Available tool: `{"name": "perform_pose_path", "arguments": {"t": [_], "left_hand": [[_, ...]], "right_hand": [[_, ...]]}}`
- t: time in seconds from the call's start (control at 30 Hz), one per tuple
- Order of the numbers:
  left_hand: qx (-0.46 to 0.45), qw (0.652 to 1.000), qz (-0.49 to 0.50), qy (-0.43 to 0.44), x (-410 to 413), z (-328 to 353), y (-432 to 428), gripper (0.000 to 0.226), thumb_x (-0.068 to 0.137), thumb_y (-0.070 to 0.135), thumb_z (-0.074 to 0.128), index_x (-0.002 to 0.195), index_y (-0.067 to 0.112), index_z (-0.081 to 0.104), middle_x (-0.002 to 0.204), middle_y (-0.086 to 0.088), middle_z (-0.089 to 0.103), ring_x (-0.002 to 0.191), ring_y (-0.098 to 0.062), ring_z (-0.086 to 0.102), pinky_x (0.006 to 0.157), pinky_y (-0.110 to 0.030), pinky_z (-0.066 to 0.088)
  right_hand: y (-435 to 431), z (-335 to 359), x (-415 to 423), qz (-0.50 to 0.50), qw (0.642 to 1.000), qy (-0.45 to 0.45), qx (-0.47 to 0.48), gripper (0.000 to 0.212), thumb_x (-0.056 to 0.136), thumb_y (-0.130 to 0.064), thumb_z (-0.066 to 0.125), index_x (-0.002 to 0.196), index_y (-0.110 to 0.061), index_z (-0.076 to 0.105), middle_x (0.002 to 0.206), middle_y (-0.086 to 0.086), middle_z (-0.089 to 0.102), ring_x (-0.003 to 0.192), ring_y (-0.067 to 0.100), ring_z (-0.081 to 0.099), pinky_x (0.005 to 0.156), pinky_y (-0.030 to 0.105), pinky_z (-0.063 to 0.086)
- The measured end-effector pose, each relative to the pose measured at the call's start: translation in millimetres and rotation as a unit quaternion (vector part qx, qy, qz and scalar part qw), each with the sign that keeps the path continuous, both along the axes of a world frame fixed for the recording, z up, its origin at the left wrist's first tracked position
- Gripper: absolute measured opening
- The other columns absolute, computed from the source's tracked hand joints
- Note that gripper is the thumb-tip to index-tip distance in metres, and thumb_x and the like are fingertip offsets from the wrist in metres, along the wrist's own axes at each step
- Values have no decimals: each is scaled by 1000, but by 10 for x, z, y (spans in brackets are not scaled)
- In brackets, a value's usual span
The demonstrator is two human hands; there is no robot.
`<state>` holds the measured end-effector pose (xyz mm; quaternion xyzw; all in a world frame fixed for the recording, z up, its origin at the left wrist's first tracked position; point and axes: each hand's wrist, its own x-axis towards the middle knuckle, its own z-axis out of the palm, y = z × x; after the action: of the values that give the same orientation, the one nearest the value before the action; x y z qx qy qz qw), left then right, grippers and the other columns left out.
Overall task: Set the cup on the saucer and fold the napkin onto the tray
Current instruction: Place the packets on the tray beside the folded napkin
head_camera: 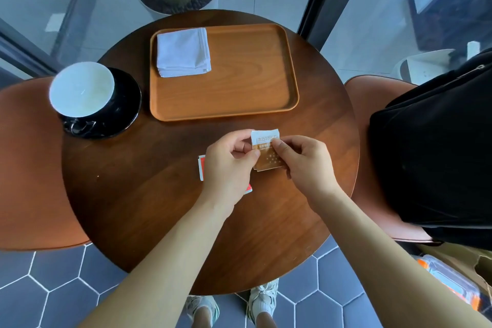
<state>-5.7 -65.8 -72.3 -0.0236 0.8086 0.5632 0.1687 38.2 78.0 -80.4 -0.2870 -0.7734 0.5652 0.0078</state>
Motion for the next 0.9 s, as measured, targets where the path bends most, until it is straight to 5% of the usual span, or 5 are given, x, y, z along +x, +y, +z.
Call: {"name": "perform_pose_path", "arguments": {"t": [0.13, 0.27, 0.37, 0.6, 0.9], "left_hand": [[-108, 988, -56, 94, -177, -31, -328, 31, 91, 24, 70, 121, 29, 66, 100, 17, 67, 93, 2, 64, 76, -10, 50], [-373, 878, -65, 293, -297, -219, -863, 31, 94, 28, 59, 122, 14, 64, 117, -10, 65, 111, -25, 58, 94, -47, 48], [-472, 828, -64, 297, -323, -407, -1214, 39, 96, 32, 53, 127, 9, 58, 127, -18, 55, 124, -34, 49, 106, -60, 37], [-506, 829, -88, 221, -281, -655, -1432, 57, 98, 51, 35, 140, 14, 44, 148, -17, 40, 145, -34, 32, 118, -65, 18], [-506, 826, -70, 239, -305, -705, -1481, 57, 95, 53, 38, 137, 16, 48, 146, -15, 45, 143, -33, 35, 117, -62, 20]], "right_hand": [[-123, 37, -175, 19, 999, -3, 29, 15, 96, -33, 65, 87, -28, 76, 66, -18, 70, 52, -3, 57, 51, 14, 38], [-166, 107, -387, 20, 999, 2, 36, 17, 96, -36, 65, 80, -38, 69, 80, -14, 74, 60, -2, 62, 57, 22, 44], [-232, 152, -580, 18, 999, 5, 38, 15, 95, -33, 66, 81, -32, 73, 74, -12, 74, 56, 1, 59, 61, 37, 51], [-645, 184, -1282, 57, 997, 5, 43, 21, 95, -29, 65, 80, -19, 75, 57, -10, 66, 43, 5, 56, 54, 34, 54], [-1128, -62, -1907, 90, 988, -71, 107, 24, 96, -30, 61, 86, -13, 73, 85, 6, 74, 80, 28, 71, 76, 48, 60]]}}
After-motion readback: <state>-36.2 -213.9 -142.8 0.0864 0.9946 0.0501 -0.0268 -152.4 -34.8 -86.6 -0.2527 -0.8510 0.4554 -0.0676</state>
